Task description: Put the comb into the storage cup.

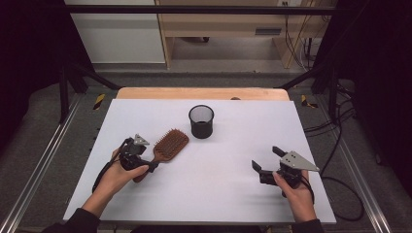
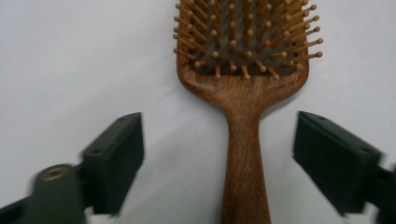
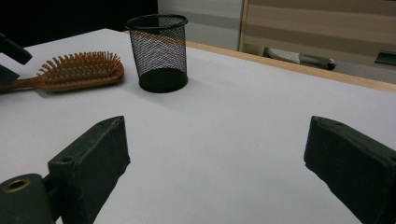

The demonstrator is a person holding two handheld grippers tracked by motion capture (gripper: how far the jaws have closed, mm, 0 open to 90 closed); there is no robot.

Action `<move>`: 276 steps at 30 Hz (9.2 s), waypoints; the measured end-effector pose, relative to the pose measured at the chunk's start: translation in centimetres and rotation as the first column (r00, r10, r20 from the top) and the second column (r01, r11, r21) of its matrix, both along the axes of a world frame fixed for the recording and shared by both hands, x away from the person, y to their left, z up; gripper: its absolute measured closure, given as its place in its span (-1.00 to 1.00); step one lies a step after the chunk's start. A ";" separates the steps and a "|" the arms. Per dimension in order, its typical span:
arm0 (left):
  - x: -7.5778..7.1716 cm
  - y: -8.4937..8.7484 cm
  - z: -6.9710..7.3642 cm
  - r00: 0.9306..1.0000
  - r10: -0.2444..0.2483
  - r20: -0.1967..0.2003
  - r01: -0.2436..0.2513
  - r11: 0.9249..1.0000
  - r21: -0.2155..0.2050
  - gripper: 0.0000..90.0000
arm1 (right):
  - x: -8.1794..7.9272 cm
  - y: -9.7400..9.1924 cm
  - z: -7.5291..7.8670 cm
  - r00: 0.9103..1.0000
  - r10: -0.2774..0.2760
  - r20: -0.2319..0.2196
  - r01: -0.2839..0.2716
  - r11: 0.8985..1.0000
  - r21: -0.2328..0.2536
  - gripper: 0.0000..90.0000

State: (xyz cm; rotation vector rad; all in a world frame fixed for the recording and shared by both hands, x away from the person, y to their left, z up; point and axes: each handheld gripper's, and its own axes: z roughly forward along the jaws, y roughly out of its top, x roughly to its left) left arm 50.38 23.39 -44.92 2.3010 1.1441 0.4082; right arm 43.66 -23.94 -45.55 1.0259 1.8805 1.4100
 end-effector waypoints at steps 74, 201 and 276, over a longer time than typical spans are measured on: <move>1.7 -1.1 -0.3 0.983 -0.100 -0.157 0.110 0.992 0.056 0.41 | 0.0 0.1 -0.1 1.000 0.014 -0.008 -0.014 1.000 -0.013 -0.86; -4.8 -2.4 1.2 0.964 -0.142 0.225 0.162 0.984 -0.076 0.62 | 1.8 9.6 0.0 0.964 0.204 -0.169 -0.163 0.960 0.228 -0.84; -6.6 -5.1 2.2 0.932 -0.192 0.308 0.244 0.960 -0.140 0.62 | 6.2 17.6 3.5 0.904 0.369 -0.215 -0.230 0.844 0.485 -0.50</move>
